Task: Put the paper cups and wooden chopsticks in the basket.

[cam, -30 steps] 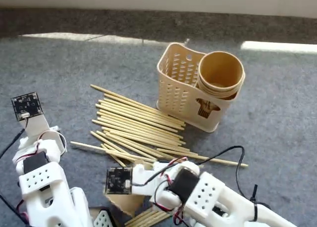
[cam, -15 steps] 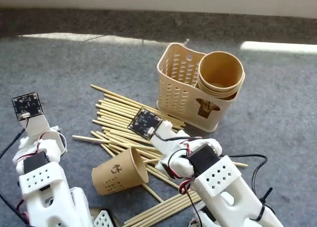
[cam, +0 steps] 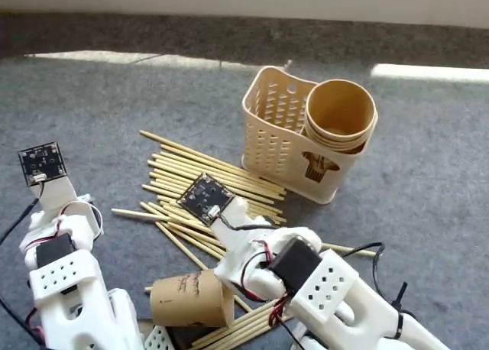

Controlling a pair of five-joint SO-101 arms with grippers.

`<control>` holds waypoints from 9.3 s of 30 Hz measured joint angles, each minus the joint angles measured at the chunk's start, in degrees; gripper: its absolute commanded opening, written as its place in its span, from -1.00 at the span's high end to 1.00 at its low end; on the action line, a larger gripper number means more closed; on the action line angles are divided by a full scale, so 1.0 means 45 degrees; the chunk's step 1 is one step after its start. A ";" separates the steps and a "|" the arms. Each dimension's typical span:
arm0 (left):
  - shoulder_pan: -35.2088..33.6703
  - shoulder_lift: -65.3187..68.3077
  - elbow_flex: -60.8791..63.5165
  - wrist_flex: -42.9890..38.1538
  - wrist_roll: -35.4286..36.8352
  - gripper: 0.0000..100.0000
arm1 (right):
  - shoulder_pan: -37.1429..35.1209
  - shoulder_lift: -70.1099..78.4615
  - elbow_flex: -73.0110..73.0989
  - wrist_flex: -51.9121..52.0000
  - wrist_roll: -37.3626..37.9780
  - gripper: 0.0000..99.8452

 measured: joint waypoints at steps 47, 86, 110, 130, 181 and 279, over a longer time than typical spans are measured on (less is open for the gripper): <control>0.0000 0.0000 0.0000 0.0000 0.0000 0.75 | -0.1465 0.3888 -0.2442 0.1074 -0.2930 0.99; 0.0000 0.0000 0.0000 -0.0215 0.0000 0.75 | -0.2383 -0.2657 0.4884 -0.3497 0.2422 0.51; 0.0000 0.0000 0.0000 -0.0215 0.0000 0.75 | -0.3770 -0.2774 0.5470 -0.4943 0.4239 0.99; -0.0020 0.0000 0.0000 -0.0215 0.0000 0.75 | -0.0781 -0.6291 0.2520 0.0606 0.4337 0.99; 1.0452 -0.2813 -0.4845 0.5919 0.0664 0.75 | 0.3692 -0.6584 0.2462 -0.1719 0.4024 0.99; 0.9338 -0.5744 -0.1485 0.4024 0.0195 0.76 | 1.2952 0.2735 -1.1976 0.0723 0.3458 0.63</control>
